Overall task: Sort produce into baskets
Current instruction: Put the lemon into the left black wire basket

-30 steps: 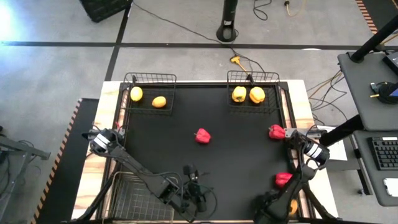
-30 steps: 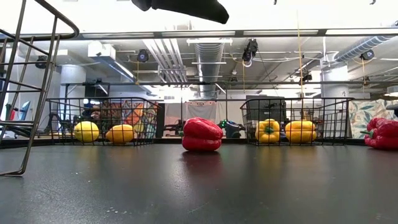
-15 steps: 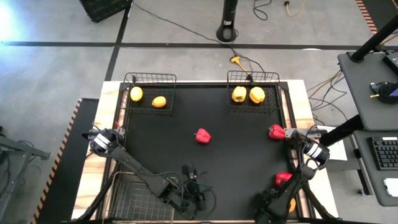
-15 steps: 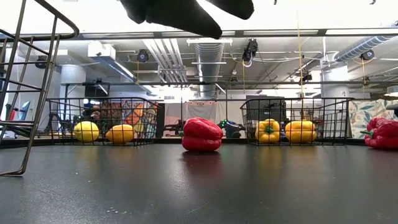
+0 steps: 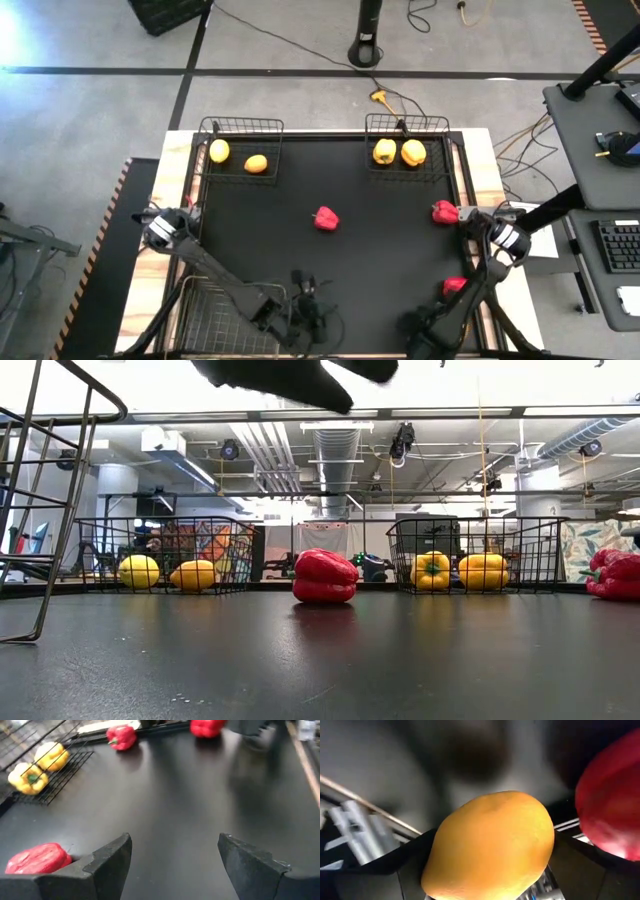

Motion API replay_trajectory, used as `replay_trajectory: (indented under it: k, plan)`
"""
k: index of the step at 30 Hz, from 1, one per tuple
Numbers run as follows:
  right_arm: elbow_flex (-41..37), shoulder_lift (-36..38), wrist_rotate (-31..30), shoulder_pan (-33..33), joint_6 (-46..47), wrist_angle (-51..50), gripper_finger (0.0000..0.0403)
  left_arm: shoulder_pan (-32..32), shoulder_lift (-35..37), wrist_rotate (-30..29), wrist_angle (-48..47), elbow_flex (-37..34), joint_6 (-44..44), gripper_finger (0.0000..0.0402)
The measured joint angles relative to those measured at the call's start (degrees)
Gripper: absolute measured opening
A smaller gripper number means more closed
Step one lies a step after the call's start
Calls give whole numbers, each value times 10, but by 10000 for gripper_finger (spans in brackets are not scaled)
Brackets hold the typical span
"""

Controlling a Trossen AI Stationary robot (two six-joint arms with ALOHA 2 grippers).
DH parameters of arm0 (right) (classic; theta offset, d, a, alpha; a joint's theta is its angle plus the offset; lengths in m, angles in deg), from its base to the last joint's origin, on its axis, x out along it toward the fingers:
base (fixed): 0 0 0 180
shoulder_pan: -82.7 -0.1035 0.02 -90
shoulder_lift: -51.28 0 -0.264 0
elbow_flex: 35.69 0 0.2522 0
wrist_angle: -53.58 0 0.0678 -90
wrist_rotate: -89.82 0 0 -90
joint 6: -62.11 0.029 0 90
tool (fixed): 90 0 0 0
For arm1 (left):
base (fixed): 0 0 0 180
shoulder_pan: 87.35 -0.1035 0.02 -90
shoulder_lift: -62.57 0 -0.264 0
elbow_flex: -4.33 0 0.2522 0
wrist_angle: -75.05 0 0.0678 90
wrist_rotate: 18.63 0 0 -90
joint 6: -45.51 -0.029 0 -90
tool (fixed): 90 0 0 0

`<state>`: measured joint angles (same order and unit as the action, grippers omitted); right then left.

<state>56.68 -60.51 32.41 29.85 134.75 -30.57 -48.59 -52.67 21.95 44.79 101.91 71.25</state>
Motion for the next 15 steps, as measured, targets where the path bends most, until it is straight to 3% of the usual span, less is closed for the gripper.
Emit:
replay_trajectory:
  k: [6, 11, 15]
  plan:
    - [47, 15, -83, 25, -26, 4, 327, 48, 21, -28, -28, 9, -25, 279]
    - [89, 20, -240, 64, -105, 8, 327, 79, 37, -67, -43, 10, -28, 279]
    - [91, 20, -361, 109, -199, 53, 327, 93, 40, -57, -50, 10, -28, 279]
